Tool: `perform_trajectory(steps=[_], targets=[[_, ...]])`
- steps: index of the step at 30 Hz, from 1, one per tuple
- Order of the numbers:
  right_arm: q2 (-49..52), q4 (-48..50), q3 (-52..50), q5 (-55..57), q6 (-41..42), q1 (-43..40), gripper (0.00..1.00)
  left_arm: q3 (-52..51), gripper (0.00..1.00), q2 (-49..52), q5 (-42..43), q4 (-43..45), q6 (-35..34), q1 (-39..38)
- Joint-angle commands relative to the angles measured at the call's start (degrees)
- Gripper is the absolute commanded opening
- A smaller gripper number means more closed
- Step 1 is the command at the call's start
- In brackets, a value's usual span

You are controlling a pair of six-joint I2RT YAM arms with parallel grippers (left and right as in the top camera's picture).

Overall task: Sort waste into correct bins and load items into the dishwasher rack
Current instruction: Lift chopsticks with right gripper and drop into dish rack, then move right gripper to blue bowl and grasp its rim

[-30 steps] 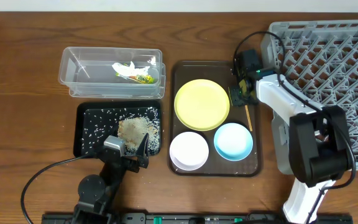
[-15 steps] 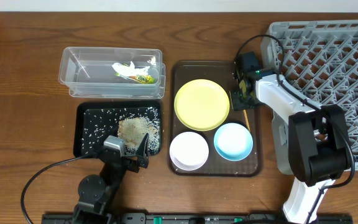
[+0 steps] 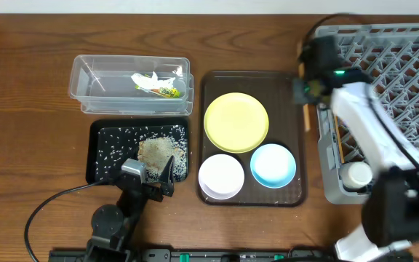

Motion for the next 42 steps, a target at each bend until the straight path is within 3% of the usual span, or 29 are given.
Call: perform_trajectory(steps=[1, 7, 13, 14, 15, 16, 20, 29, 34, 42], targets=[[-4.22, -0.11, 1.01, 0.76, -4.96, -4.02, 0.01, -0.70, 0.93, -0.46, -0.04, -0.42, 0.81, 0.13], [-3.21, -0.46, 0.26, -1.66, -8.13, -10.14, 0.01, -0.70, 0.93, -0.46, -0.04, -0.44, 0.81, 0.13], [2.08, -1.36, -0.63, 2.58, -8.96, -10.62, 0.01, -0.70, 0.93, -0.46, -0.04, -0.42, 0.81, 0.13], [2.29, -1.55, -0.63, 1.31, -9.66, -10.51, 0.09, -0.70, 0.93, -0.46, -0.04, -0.42, 0.81, 0.13], [2.29, -1.88, -0.63, -0.61, -9.90, -10.29, 0.30, -0.70, 0.93, -0.46, -0.04, -0.44, 0.81, 0.13], [2.08, -2.01, -0.61, -2.34, -9.88, -10.01, 0.40, -0.70, 0.93, -0.46, -0.04, -0.42, 0.81, 0.13], [-0.20, -3.43, -0.61, -4.94, -6.64, -8.59, 0.54, -0.70, 0.93, -0.46, -0.04, -0.44, 0.81, 0.13], [-9.11, -12.70, -0.61, -11.67, -3.69, -0.92, 0.55, -0.70, 0.93, -0.46, -0.04, -0.42, 0.81, 0.13], [-9.73, -21.68, -1.14, -11.91, 1.14, 5.35, 0.43, -0.70, 0.93, -0.46, -0.04, -0.44, 0.81, 0.13], [-9.40, -19.58, -15.58, -9.33, 10.73, 11.56, 0.38, -0.70, 0.93, -0.46, -0.04, -0.42, 0.81, 0.13]])
